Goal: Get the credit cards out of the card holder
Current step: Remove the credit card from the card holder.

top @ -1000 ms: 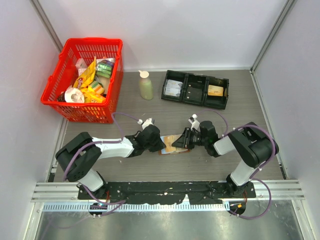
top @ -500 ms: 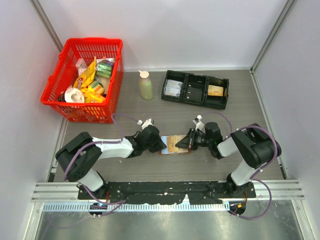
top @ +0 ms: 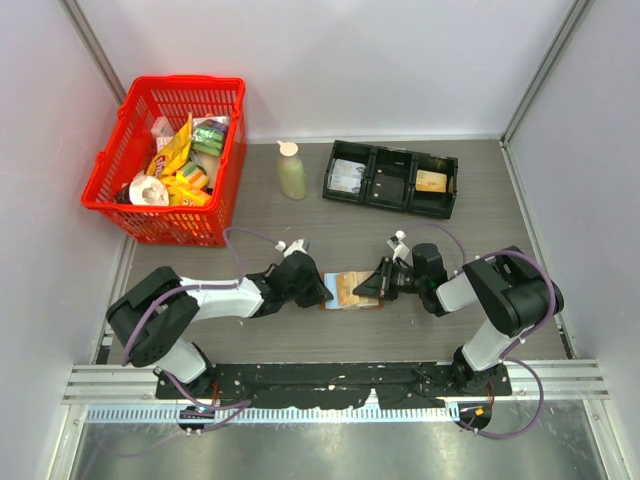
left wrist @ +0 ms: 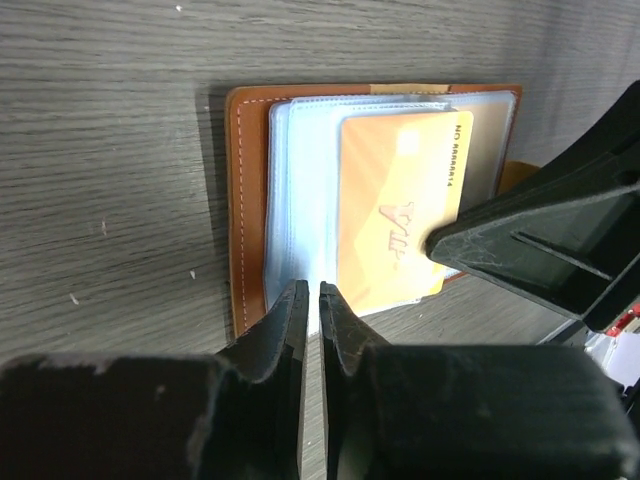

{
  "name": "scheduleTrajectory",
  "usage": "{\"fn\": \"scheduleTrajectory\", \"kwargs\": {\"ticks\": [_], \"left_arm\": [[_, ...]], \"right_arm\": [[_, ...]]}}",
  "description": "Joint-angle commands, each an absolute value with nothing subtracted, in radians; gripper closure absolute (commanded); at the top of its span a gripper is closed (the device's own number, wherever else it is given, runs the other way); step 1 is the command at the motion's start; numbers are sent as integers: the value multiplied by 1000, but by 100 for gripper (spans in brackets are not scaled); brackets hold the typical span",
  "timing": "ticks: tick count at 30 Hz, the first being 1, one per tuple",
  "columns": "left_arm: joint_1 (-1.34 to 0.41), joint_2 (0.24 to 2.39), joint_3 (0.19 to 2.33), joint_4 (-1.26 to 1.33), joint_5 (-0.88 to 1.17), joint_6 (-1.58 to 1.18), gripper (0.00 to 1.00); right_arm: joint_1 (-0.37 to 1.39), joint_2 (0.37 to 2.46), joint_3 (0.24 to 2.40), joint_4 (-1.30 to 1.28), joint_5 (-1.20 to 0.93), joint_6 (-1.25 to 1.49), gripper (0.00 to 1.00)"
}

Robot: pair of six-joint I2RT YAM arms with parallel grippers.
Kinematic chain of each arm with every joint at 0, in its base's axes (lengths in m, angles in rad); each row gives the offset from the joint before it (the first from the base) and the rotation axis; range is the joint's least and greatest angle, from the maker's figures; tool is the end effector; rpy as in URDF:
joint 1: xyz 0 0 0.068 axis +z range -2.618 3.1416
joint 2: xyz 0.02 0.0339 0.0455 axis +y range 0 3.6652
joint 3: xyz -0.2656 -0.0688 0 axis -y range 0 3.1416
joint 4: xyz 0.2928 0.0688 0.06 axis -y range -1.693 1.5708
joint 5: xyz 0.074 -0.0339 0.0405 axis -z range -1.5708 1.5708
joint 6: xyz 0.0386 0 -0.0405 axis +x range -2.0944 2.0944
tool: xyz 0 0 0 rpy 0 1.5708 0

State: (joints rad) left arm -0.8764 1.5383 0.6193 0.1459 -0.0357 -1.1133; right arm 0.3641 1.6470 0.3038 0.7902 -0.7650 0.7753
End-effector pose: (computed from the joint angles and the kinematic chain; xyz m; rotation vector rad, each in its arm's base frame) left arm 0.2041 -0.2429 0.1040 -0.3193 2.5211 -0.8735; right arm 0.2254 0.1145 0.0531 -0.0352 2.3148 1.4450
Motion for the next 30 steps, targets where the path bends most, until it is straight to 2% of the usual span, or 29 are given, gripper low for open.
{"fn": "scheduleTrajectory", "kwargs": {"ticks": [1,12,16,18,30], "left_arm": [[-874,1516,667,170,-5,-1066,88],[-877,1608,713,166,8,-1055,95],[-879,1634,712,124,-35,-1063,99],[-879,1647,704,117,-40,-1075,100],[-876,1666,678,98,-57,-1108,100]], "right_arm": [[359,1670,321,842,-784,768,99],[359,1671,318,850,-785,772,98],[357,1658,314,853,-779,778,85],[360,1648,311,854,-776,779,83],[356,1624,273,962,-790,836,83]]}}
